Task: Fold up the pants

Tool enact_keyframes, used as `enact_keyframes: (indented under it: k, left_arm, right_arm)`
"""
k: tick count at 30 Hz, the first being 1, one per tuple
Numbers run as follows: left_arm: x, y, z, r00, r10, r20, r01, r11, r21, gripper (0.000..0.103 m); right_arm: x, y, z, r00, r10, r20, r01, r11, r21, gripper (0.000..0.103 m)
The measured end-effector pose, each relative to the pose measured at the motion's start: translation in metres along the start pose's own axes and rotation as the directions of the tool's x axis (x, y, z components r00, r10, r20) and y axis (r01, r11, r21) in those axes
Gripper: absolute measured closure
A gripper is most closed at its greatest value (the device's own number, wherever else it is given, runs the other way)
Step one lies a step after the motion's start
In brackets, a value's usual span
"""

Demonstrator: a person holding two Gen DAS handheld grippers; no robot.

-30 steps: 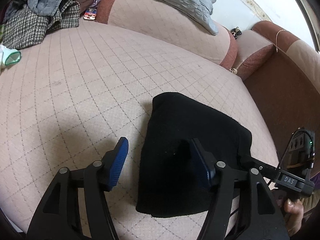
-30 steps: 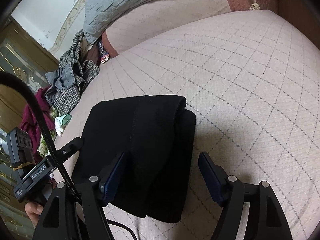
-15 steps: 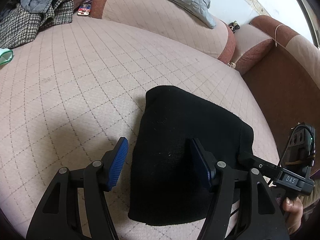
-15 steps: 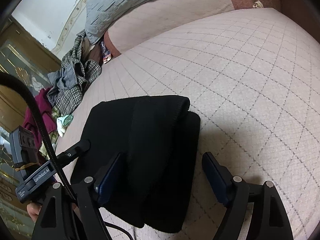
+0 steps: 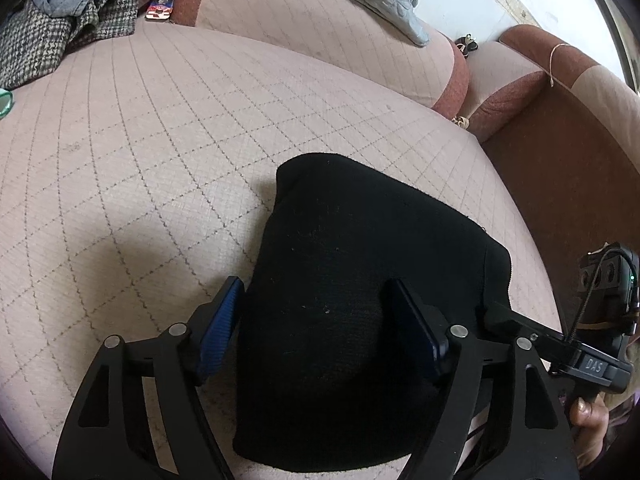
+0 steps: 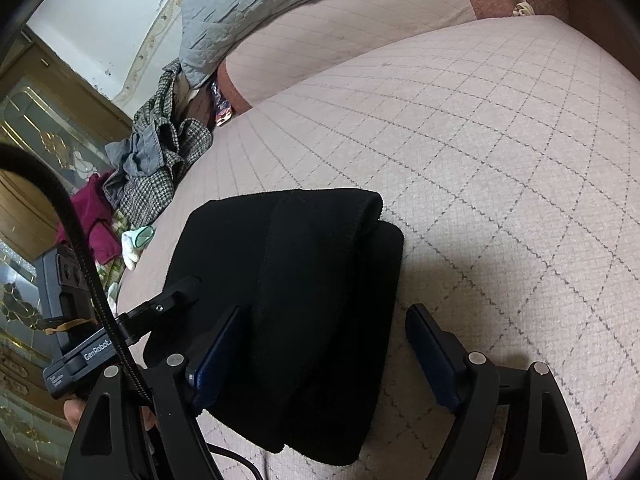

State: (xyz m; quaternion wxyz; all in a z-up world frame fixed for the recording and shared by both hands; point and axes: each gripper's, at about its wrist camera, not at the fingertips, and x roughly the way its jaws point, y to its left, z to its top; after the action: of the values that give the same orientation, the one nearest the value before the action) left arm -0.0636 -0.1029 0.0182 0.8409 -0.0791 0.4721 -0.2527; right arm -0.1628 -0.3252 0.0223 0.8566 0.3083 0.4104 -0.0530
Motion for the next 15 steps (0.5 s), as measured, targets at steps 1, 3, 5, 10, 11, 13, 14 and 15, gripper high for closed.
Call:
enact_keyframes:
  k: [1, 3, 5, 10, 11, 13, 14, 15]
  left_arm:
    - [0.0, 0.001, 0.0, 1.0, -0.004, -0.002, 0.004, 1.0, -0.004, 0.025]
    - [0.001, 0.001, 0.0, 1.0, -0.008, -0.004, 0.008, 1.0, -0.008, 0.025]
    - [0.001, 0.0, 0.0, 1.0, -0.007, -0.002, 0.007, 1.0, -0.002, 0.025]
    - [0.004, 0.0, -0.001, 1.0, -0.015, 0.006, 0.015, 1.0, 0.0, 0.023]
    - [0.004, 0.0, -0.001, 1.0, -0.014, 0.008, 0.014, 1.0, 0.003, 0.023]
    - [0.005, -0.001, -0.001, 1.0, -0.012, 0.01, 0.012, 1.0, 0.011, 0.023]
    - [0.006, -0.001, -0.001, 1.0, -0.012, 0.01, 0.012, 1.0, 0.013, 0.023]
    - [0.006, -0.001, 0.0, 1.0, -0.015, 0.01, 0.015, 1.0, 0.013, 0.023]
  right_arm:
    - [-0.001, 0.0, 0.001, 1.0, 0.002, -0.004, -0.002, 1.0, 0.003, 0.022]
    - [-0.005, -0.003, 0.001, 1.0, 0.01, 0.001, -0.01, 1.0, 0.027, 0.023]
    - [-0.009, -0.005, 0.0, 1.0, 0.009, 0.013, -0.01, 0.999, 0.041, 0.023]
    - [-0.009, -0.012, 0.0, 0.999, 0.033, 0.005, -0.033, 0.997, 0.073, 0.022]
    - [-0.007, -0.01, 0.001, 1.0, 0.031, -0.002, -0.031, 0.998, 0.059, 0.022]
    - [-0.003, -0.006, 0.004, 1.0, 0.024, -0.018, -0.024, 1.0, 0.018, 0.022]
    - [-0.001, -0.005, 0.006, 0.999, 0.024, -0.023, -0.024, 1.0, 0.004, 0.022]
    - [0.002, -0.003, 0.007, 0.999, 0.028, -0.025, -0.028, 1.0, -0.01, 0.022]
